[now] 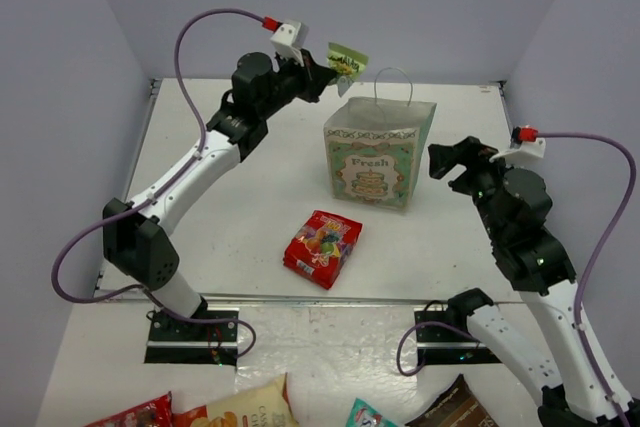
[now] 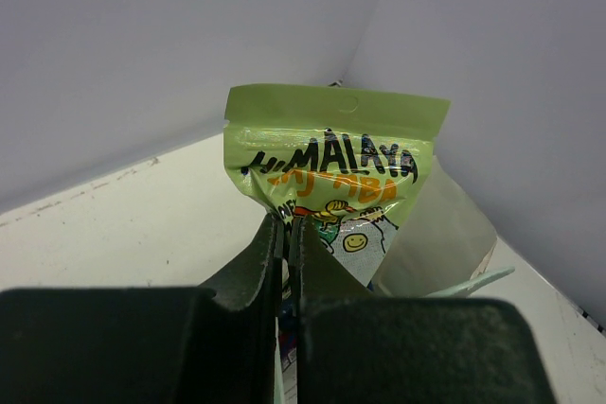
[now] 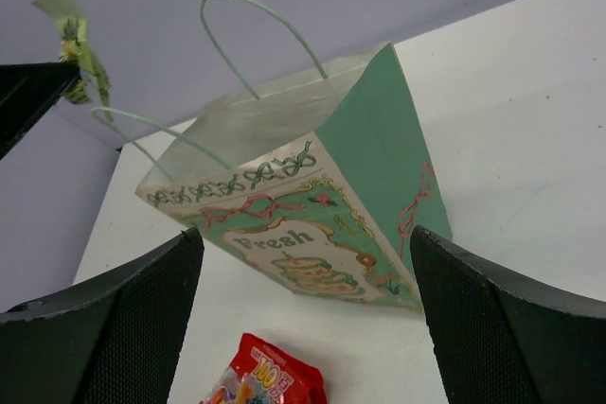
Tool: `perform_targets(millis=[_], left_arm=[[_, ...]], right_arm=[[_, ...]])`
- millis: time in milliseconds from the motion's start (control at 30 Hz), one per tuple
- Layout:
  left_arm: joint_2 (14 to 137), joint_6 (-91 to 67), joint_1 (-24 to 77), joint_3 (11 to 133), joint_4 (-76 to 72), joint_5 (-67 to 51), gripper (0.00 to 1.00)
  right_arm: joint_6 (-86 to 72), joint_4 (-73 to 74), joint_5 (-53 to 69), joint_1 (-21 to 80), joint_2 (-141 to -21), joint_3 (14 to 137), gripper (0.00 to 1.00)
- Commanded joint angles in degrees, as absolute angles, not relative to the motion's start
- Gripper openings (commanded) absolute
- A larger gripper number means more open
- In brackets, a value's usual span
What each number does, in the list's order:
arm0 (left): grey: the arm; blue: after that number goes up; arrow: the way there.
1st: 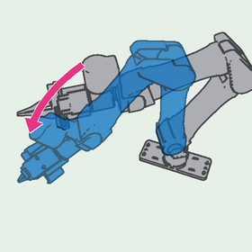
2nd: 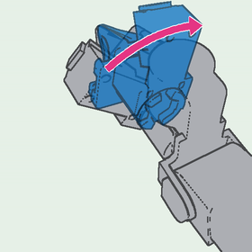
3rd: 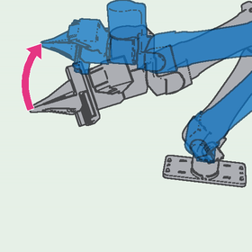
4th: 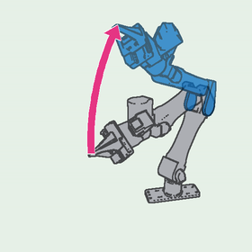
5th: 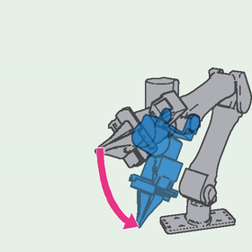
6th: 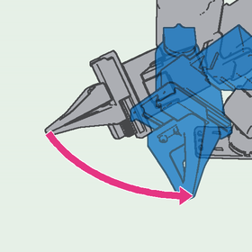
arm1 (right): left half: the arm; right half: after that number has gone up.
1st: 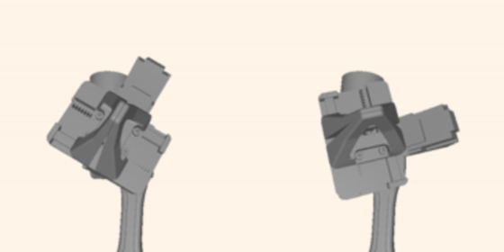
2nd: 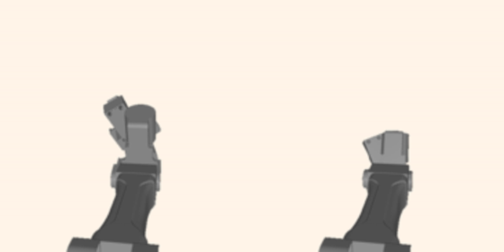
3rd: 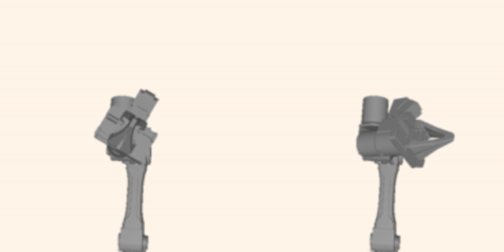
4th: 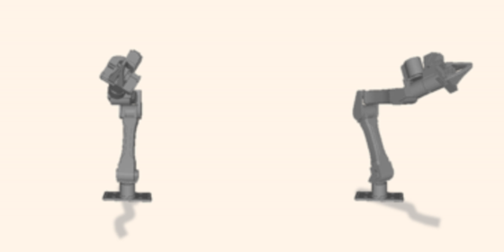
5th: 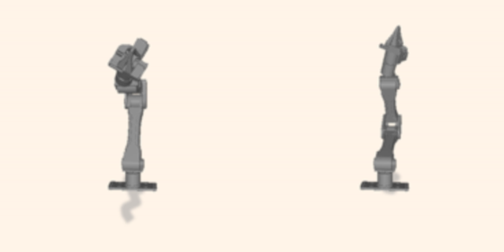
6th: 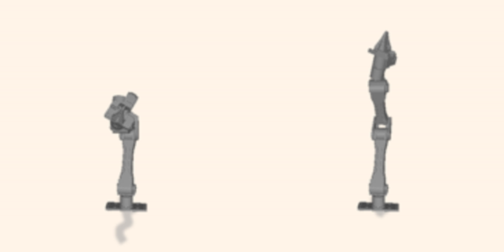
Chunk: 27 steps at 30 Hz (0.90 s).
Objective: Place the snacks into the paper bag
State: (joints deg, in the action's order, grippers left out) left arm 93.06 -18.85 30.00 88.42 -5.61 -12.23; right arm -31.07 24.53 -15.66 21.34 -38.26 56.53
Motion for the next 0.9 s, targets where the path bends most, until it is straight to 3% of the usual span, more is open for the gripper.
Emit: perform_targets(millis=[0,467,633,667,800,867], left_arm=[[94.56,-18.46,32.33,91.49,-9.49,-7.14,0.00],[99.23,-15.82,39.37,94.92,-7.03,-0.26,0.00],[98.44,-15.73,39.64,95.01,-6.24,-0.35,0.24],[98.35,-15.65,39.64,95.01,-6.24,0.95,0.34],[97.47,-15.56,39.64,95.62,-5.89,0.27,0.37],[97.30,-15.73,39.64,96.06,-5.19,-1.22,0.45]], right_arm=[[-32.87,26.80,-12.75,21.18,-35.43,54.41,0.90],[-32.78,30.32,-12.04,21.18,-30.50,53.00,0.91],[-32.96,31.02,-11.60,21.18,-30.67,53.26,0.92],[-32.96,31.03,-11.51,21.18,-30.59,53.35,0.92],[-33.05,31.29,-11.60,21.18,-30.32,53.26,0.92],[-33.13,31.38,-11.60,21.18,-30.15,53.35,0.92]])
